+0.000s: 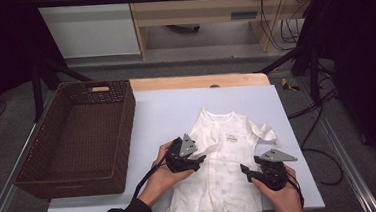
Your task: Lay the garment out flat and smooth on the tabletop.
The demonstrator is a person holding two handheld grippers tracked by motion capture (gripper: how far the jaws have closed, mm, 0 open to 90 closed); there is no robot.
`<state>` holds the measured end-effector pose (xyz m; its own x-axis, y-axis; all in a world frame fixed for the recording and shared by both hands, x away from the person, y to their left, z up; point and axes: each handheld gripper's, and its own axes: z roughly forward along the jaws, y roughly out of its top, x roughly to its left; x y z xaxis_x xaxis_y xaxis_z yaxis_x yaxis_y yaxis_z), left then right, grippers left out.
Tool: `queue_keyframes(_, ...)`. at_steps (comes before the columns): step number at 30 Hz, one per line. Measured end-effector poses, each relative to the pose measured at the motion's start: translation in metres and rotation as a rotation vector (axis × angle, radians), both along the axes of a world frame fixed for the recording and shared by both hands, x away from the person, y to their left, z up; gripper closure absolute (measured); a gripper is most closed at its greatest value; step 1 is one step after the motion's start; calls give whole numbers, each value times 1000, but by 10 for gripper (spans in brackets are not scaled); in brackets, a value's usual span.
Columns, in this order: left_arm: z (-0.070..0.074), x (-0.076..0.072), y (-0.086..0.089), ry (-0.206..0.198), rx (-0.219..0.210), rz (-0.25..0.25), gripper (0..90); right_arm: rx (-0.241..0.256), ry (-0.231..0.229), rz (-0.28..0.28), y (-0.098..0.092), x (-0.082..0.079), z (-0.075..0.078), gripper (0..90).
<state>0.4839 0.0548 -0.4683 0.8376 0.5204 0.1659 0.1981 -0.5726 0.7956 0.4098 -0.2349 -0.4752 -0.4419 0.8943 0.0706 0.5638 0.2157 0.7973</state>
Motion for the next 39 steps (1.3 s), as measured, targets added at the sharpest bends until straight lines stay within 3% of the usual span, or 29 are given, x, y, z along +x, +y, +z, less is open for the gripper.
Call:
queue_keyframes(4, -9, 3, -3, -15, 50, 11, 358, 1, 1, 2, 0, 0, 0, 374)
queue_keyframes(7, -13, 7, -2, -23, 65, 38, 412, 0, 3, 5, 0, 0, 0, 372)
queue_keyframes(9, -12, 8, 0, -31, 46, 50, 507, 2, 2, 7, 0, 0, 0, 372)
queue_keyframes(14, -2, 3, 4, -98, -25, 45, 756, 3, 3, 2, 0, 0, 0, 372)
queue_keyframes(18, 9, 5, 4, -93, -52, 42, 869, 2, 2, 4, 0, 0, 0, 372)
queue_keyframes(25, 42, 11, 6, -57, -103, 84, 880, 1, 1, 1, 0, 0, 0, 372)
queue_keyframes(27, 52, 12, 9, -40, -105, 124, 880, 8, -2, -2, -1, 0, 0, 372)
queue_keyframes(30, 71, 17, 16, 2, -144, 184, 880, 6, 2, -2, -2, 0, 0, 371)
queue_keyframes(36, 97, 28, 34, 0, -152, 282, 875, 7, 2, 9, 0, 0, 0, 368)
queue_keyframes(39, 103, 31, 45, -2, -163, 323, 871, 12, 2, 10, 0, 0, 1, 367)
